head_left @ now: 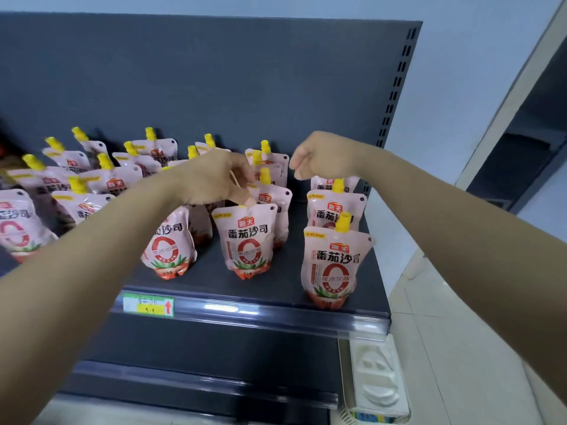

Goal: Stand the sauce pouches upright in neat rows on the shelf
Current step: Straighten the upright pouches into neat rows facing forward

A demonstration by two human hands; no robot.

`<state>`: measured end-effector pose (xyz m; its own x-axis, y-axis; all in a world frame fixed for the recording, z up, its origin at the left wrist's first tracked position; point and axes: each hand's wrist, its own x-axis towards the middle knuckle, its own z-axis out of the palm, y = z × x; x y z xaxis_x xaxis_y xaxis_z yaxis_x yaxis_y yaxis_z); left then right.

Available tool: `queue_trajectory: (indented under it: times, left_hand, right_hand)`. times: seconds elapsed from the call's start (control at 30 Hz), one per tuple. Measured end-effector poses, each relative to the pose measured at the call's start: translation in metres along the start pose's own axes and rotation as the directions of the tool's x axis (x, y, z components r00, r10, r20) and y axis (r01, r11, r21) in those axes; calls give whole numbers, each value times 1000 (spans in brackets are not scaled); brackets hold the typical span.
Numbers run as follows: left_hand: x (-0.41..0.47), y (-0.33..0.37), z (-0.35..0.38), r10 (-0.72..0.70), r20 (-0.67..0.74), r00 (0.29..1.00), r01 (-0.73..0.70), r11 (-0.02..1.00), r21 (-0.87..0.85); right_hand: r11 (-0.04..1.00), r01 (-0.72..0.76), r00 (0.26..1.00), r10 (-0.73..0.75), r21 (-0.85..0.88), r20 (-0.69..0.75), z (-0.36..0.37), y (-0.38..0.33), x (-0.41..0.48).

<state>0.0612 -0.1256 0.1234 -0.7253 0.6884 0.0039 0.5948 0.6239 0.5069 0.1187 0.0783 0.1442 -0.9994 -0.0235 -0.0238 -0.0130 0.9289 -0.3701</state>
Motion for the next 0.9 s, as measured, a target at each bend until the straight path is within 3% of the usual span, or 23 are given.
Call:
queue_trajectory:
  times: [0.1, 0.33, 0.63, 0.9]
  left_hand:
    - [-2, -18, 7, -8, -2, 1000, 8, 999, -36]
    - [4, -52, 24, 8, 204, 979, -16, 999, 37]
    - [8, -71, 17, 91, 381, 920, -73, 995, -62]
    - [8, -74, 15, 119, 417, 901, -102, 993, -61]
  right_hand:
    - [997, -23, 997, 29, -80, 72, 15, -15, 19]
    - [948, -84, 976, 141, -308, 165, 39, -25, 49]
    - [925, -163, 954, 237, -344, 186, 50, -23, 64]
    - [930, -175, 944, 252, -323, 212, 53, -30, 66]
